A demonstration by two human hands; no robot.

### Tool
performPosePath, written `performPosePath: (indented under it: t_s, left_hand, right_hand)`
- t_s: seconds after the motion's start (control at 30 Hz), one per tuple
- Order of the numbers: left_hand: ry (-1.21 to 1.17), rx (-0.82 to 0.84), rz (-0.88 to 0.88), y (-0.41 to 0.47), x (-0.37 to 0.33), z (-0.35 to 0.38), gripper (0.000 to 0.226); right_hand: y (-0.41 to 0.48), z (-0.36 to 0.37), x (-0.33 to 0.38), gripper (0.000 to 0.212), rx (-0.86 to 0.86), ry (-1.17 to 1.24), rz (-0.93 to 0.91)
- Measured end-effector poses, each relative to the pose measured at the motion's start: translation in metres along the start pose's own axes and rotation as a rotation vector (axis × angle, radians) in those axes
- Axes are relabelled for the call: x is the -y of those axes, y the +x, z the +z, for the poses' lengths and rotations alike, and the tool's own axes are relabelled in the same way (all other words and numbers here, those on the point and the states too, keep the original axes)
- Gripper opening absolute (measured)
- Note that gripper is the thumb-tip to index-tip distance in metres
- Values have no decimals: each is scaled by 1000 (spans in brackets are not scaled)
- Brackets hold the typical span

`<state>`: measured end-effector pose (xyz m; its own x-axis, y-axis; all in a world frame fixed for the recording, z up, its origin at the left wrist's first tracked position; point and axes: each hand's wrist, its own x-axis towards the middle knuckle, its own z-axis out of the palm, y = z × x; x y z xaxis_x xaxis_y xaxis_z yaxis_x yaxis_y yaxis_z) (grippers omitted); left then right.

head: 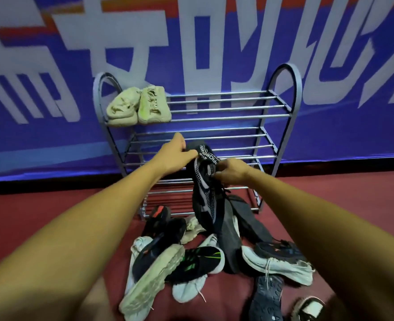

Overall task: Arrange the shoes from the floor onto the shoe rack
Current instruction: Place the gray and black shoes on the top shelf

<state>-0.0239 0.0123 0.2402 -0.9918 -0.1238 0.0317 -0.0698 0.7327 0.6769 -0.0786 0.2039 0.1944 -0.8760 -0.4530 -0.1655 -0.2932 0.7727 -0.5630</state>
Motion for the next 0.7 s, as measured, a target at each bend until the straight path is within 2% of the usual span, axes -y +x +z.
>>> performPosePath:
  t_s: [0.17, 0.3, 0.43, 0.57, 0.63, 0.7]
  left_hand:
    - [-301, -157, 19, 4, 6, -9, 29]
    - [-448, -186, 49, 7, 10, -16, 23]
    - [-441, -36, 24, 5, 12, -23, 48]
    - [-356, 151, -39, 8, 18, -22, 57]
    - [-299, 195, -54, 12, 23, -22, 49]
    - [-345, 175, -35, 18, 28, -21, 31]
  right_hand:
    - [12, -13, 17, 16, -135, 136, -34]
    - [19, -25, 33, 23, -195, 179, -45]
    - [24, -45, 44, 29, -332, 247, -14]
    - [33, -52, 49, 32, -422, 377, 48]
    - [39, -53, 51, 31, -474, 409, 55]
    - [44, -52, 53, 31, -510, 446, 46]
